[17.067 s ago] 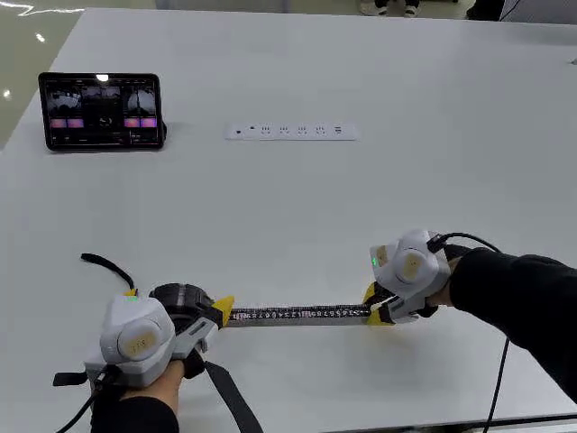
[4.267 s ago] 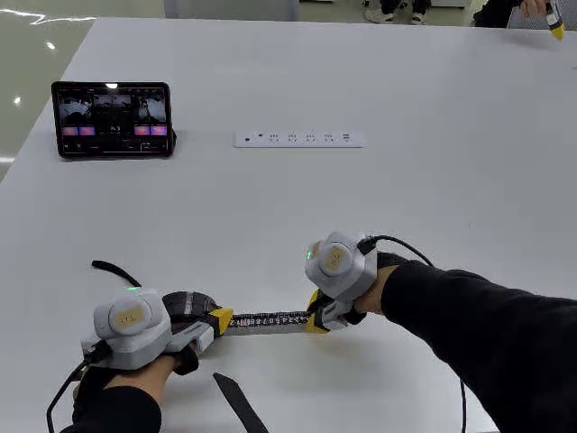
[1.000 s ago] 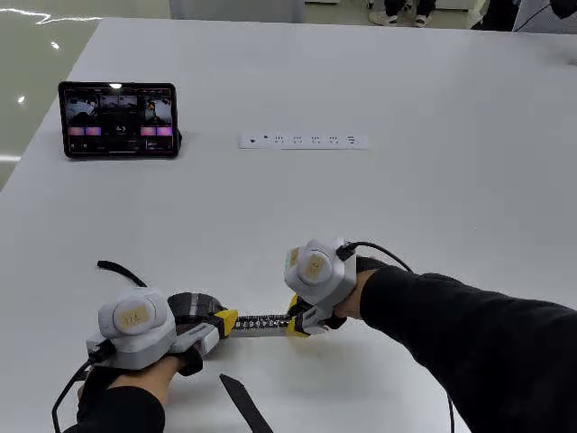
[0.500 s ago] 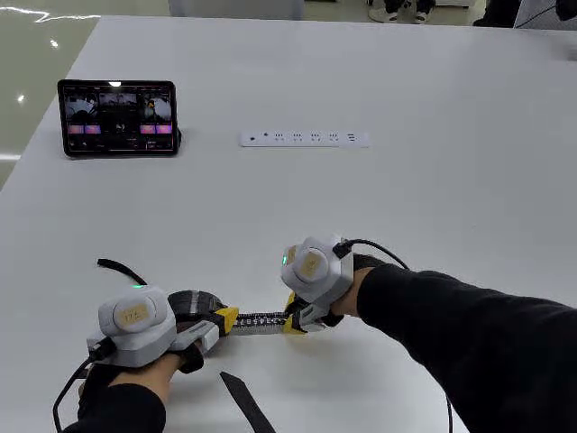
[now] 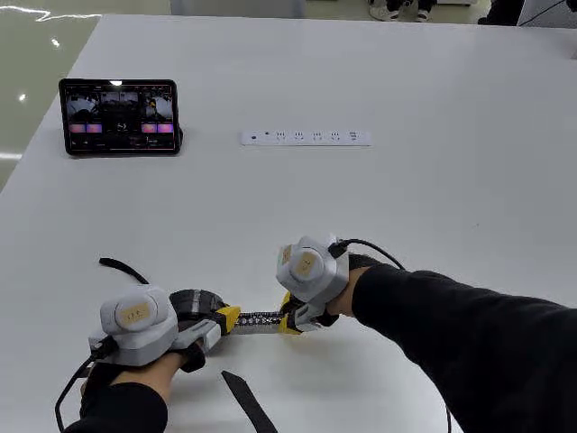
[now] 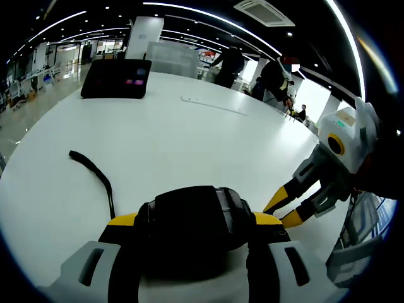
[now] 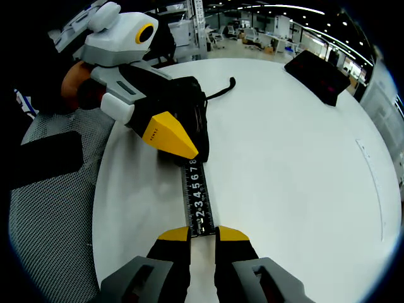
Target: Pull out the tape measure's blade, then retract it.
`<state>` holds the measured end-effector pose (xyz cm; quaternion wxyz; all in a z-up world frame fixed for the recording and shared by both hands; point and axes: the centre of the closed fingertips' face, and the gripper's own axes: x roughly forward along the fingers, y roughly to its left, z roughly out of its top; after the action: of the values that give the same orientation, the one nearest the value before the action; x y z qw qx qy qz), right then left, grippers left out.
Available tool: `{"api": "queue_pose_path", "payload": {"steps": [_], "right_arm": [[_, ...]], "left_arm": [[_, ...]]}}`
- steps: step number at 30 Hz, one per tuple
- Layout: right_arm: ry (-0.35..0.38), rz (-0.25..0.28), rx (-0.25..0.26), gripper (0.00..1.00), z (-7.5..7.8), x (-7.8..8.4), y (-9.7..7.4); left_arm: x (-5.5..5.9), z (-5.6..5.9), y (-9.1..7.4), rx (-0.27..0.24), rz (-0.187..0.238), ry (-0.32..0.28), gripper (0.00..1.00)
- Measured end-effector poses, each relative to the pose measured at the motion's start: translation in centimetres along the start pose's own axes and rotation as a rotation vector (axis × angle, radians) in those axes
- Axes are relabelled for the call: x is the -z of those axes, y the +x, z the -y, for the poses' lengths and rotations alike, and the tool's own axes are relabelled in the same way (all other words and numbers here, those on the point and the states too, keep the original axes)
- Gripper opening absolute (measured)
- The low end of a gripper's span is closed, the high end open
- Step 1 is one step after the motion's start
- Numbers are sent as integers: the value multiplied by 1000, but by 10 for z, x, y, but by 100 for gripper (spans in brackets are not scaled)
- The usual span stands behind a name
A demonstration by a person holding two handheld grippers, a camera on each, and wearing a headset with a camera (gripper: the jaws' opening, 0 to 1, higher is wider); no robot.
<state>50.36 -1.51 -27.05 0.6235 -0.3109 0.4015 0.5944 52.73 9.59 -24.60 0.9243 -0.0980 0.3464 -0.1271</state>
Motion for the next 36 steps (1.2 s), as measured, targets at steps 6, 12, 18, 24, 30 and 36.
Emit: {"api": "queue_pose_path", "payload": {"steps": [6, 12, 18, 24, 30, 36], "right_arm": [[0, 1, 0, 10, 0, -2, 1], [-1, 0, -1, 10, 0, -4, 2], [-2, 1, 2, 10, -1, -5, 3], [-5, -2, 3, 10, -1, -7, 4], [-5, -2, 4, 10, -1, -8, 4], [-4, 1, 5, 10, -1, -9, 5]], "left_arm": [[0, 0, 0, 0, 0, 0, 63], [0, 0, 0, 0, -1, -1, 63], [0, -1, 0, 0, -1, -1, 63], [0, -1, 0, 0, 0, -1, 63], [0, -1, 0, 1, -1, -2, 63], [0, -1, 0, 2, -1, -2, 63]]}}
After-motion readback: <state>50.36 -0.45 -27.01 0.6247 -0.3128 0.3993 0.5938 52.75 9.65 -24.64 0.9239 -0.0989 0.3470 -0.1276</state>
